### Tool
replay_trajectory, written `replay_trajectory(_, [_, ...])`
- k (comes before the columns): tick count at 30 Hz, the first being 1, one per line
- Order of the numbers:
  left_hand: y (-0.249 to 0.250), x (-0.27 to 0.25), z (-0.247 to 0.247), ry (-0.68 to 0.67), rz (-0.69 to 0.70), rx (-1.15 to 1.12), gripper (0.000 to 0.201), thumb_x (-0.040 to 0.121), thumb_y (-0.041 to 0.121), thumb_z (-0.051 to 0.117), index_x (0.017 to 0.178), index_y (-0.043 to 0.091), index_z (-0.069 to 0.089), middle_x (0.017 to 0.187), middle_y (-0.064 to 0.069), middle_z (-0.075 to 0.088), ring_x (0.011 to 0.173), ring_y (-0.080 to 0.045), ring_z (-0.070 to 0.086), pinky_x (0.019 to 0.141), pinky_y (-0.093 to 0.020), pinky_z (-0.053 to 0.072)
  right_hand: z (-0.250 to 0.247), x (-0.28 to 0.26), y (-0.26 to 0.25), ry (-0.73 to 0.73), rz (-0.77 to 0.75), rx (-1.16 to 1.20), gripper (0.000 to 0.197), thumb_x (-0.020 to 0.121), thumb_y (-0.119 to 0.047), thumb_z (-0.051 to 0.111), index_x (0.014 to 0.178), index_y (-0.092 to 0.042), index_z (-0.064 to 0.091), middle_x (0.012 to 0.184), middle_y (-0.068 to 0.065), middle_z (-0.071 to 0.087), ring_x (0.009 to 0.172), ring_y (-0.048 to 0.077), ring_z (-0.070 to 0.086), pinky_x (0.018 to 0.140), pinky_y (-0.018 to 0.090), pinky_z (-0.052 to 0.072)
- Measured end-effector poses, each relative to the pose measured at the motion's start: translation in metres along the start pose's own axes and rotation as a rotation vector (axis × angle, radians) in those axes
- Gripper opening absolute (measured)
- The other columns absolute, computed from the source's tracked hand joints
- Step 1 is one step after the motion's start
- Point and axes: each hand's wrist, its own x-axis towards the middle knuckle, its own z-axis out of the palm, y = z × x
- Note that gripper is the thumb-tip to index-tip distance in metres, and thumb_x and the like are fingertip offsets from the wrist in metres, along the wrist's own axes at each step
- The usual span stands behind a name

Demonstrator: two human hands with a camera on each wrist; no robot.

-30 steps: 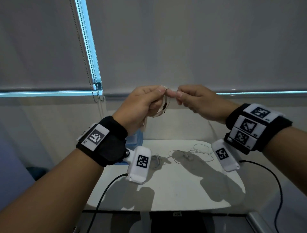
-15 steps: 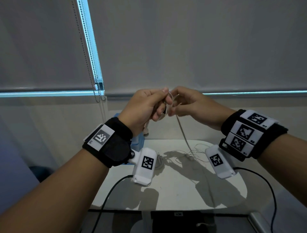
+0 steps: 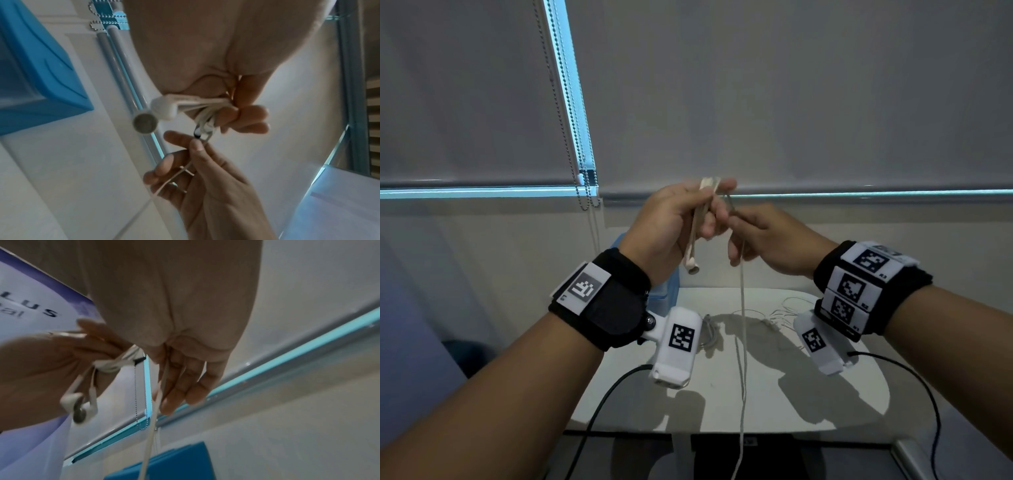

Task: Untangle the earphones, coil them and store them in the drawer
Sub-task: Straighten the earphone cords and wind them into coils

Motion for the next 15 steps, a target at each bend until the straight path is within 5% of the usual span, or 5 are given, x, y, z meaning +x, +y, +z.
replay_trajectory(3, [-0.003,0.001,-0.004,0.138,0.075,-0.036,0.031,0.108,0.006,0.035,0.132,-0.004,0.051,0.085,-0.006,0.074,0.065,-0.011,0.065,0.067,-0.021,0.051,0.015,-0.008,0.010,-0.102,0.098,0.088,0.032,0.110,-0.022,0.038,0.104,-0.008,0.066,0.064,0.002,0.052,0.056,0.019,0.054,0.066,0.042,0.054])
replay_trajectory(7, [-0.009,0.001,-0.008,0.235,0.094,0.062,0.022,0.108,0.003,0.036,0.109,0.012,0.057,0.104,-0.011,0.077,0.099,-0.020,0.075,0.087,-0.026,0.055,0.029,-0.023,-0.002,-0.285,0.019,-0.101,0.032,0.110,-0.027,0.038,0.104,-0.015,0.068,0.070,-0.004,0.045,0.048,0.003,0.041,0.051,0.017,0.039])
replay_trajectory(10, [-0.017,-0.001,-0.013,0.234,0.080,0.341,0.026,0.109,0.006,0.034,0.105,0.004,0.060,0.104,-0.012,0.075,0.093,-0.017,0.074,0.082,-0.025,0.055,0.022,-0.032,-0.022,-0.300,-0.105,-0.206,0.031,0.109,-0.027,0.040,0.100,-0.017,0.068,0.069,-0.009,0.046,0.055,0.000,0.043,0.056,0.013,0.036])
replay_trajectory(13, [-0.025,-0.003,-0.016,0.168,0.066,0.483,0.032,0.109,0.012,0.035,0.101,-0.010,0.057,0.084,-0.020,0.068,0.074,-0.028,0.062,0.075,-0.037,0.053,-0.001,-0.028,-0.035,-0.202,-0.177,-0.209,0.033,0.108,-0.029,0.043,0.089,-0.016,0.067,0.063,-0.014,0.048,0.057,0.002,0.042,0.059,0.017,0.036])
replay_trajectory(15, [-0.025,-0.006,-0.011,0.097,0.090,0.503,0.037,0.109,0.019,0.036,0.097,-0.010,0.056,0.076,-0.017,0.057,0.069,-0.026,0.049,0.065,-0.034,0.044,-0.018,-0.020,-0.040,-0.128,-0.222,-0.232,0.032,0.107,-0.028,0.046,0.083,-0.017,0.064,0.063,-0.018,0.052,0.061,0.001,0.044,0.063,0.020,0.037])
